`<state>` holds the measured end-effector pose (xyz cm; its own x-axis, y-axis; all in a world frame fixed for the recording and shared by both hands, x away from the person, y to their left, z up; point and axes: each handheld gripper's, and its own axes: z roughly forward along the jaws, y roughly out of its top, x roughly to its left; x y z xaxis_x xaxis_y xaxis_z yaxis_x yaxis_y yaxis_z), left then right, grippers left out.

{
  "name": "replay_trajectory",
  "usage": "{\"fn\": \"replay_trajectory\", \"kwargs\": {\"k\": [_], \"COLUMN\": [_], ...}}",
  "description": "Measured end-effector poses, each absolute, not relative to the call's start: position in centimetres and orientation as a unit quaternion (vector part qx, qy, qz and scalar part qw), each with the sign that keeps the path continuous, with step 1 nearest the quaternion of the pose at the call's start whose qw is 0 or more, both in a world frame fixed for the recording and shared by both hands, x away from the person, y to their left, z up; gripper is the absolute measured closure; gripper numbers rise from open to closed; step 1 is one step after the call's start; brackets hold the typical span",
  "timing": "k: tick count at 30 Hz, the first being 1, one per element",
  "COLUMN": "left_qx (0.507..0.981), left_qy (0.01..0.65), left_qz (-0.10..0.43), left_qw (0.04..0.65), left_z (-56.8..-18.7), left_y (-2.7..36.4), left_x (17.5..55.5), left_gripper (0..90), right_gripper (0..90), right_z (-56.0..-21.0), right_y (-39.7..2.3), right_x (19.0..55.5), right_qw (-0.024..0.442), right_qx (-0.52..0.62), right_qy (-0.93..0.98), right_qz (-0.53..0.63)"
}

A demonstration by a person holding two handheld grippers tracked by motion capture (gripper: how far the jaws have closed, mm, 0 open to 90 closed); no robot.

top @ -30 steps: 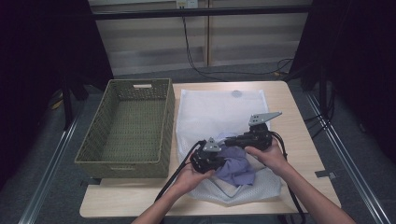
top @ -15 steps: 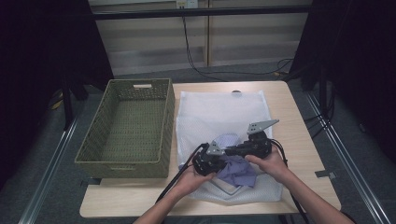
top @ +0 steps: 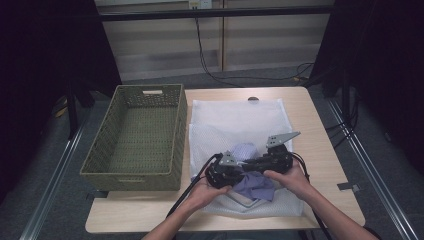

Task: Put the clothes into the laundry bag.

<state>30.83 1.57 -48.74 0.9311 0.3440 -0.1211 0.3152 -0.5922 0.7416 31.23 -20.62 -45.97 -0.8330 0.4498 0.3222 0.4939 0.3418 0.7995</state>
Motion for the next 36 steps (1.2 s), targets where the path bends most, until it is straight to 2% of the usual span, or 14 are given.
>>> {"fn": "replay_trajectory", "kwargs": {"k": [7,9,14,17,21,24,33,36], "left_qx": [0.880,0.874,0.865,0.865,0.874,0.882,0.895,0.899], "left_qy": [0.182,0.182,0.186,0.174,0.158,0.143,0.096,0.094], "left_qz": [0.014,0.017,0.025,0.020,0.000,-0.021,-0.045,-0.046], "left_qw": [0.439,0.449,0.466,0.471,0.460,0.449,0.434,0.426], "left_z": [-46.8,-46.3,-45.1,-44.9,-45.5,-46.7,-48.3,-48.6], "left_y": [2.7,3.2,4.9,6.0,7.1,7.1,3.5,3.0], "left_x": [29.6,29.2,28.2,27.1,25.3,24.0,23.1,22.7], "left_gripper": [64.1,56.4,52.8,56.6,67.6,69.4,67.9,64.3], "right_gripper": [65.3,62.9,56.1,55.2,57.5,64.5,74.1,78.0], "right_z": [-44.8,-44.4,-43.5,-43.4,-43.2,-43.2,-45.6,-46.9], "right_y": [-21.2,-21.6,-22.4,-22.6,-22.4,-22.3,-19.4,-18.5], "right_x": [31.0,31.0,30.4,29.8,29.0,28.4,27.3,27.1], "right_qw": [0.021,0.013,-0.003,-0.008,-0.009,-0.001,0.051,0.058], "right_qx": [-0.277,-0.276,-0.284,-0.280,-0.270,-0.259,-0.218,-0.207], "right_qy": [-0.808,-0.805,-0.797,-0.796,-0.802,-0.808,-0.846,-0.865], "right_qz": [-0.520,-0.525,-0.533,-0.536,-0.532,-0.530,-0.483,-0.453]}}
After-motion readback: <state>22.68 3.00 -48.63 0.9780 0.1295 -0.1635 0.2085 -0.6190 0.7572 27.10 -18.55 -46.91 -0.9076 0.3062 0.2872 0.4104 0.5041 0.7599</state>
